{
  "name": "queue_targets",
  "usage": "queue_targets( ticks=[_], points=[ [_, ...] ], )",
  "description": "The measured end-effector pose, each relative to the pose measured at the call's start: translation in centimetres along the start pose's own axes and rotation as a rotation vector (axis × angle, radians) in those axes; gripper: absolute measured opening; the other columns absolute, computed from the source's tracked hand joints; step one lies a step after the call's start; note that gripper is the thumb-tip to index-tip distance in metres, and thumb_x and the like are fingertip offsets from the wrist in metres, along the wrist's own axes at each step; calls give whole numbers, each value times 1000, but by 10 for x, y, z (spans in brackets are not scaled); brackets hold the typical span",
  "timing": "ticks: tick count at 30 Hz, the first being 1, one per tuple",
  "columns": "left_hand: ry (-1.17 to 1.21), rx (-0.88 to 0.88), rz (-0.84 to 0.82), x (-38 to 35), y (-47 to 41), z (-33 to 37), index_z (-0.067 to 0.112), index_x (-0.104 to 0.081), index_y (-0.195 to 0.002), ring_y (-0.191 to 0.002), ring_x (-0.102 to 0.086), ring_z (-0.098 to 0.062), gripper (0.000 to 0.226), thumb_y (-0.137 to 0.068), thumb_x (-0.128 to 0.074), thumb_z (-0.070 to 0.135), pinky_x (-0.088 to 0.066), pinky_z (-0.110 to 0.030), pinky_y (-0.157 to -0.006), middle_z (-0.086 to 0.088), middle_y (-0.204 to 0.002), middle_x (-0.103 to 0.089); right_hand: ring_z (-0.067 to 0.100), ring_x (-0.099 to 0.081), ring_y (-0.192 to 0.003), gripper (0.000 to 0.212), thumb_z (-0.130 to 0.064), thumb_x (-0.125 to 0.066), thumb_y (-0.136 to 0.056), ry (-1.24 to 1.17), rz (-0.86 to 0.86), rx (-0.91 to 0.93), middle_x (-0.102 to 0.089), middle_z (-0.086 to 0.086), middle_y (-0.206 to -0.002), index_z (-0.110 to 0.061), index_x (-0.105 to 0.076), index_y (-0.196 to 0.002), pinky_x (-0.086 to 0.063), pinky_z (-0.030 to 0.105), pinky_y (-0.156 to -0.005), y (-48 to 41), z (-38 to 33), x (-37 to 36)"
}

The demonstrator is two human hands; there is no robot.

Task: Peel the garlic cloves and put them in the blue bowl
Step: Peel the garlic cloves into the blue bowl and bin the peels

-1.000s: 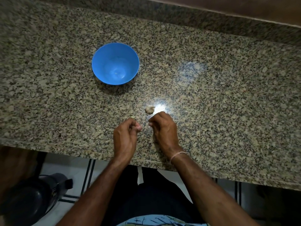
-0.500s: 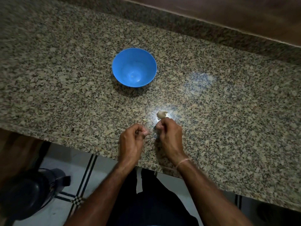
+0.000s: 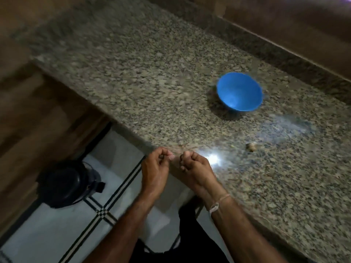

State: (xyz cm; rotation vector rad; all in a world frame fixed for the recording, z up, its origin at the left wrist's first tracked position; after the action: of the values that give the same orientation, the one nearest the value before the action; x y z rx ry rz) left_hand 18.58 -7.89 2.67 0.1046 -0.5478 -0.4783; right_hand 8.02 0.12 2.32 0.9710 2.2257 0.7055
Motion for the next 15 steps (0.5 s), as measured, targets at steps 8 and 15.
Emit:
queue_targets(
  ticks=[8,15],
  points=[
    [93,70,254,198,37,-105,32,-64,-74,-71,-64,6,32,-92,-74,8,-43,-7,-63,19,-69,-68,7,-53,-59,29,2,-48,-107,104,-194,-41,-57,-1,-66,-11,-61,-84,-48,19,-58,38,103,-181],
    [136,159,464,336,71,-185,18,-71,-81,-76,-67,-5,16,-92,-73,6,-47,-13,-66,8,-77,-72,11,-48,-60,28,-3,-48,-108,266,-322,-140,-52,6,-72,-8,-57,-83,-48,18,-54,78,188,-312]
  ],
)
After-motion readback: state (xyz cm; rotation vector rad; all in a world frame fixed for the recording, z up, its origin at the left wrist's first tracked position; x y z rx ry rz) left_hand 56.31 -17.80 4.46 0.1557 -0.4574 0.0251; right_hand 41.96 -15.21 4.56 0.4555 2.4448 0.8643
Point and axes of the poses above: each hand's wrist, its own y-axis away from the middle knuckle, its own x-axis out of the back of the hand, z = x × y, the point moved 1 cm from there along -y, towards the middle knuckle
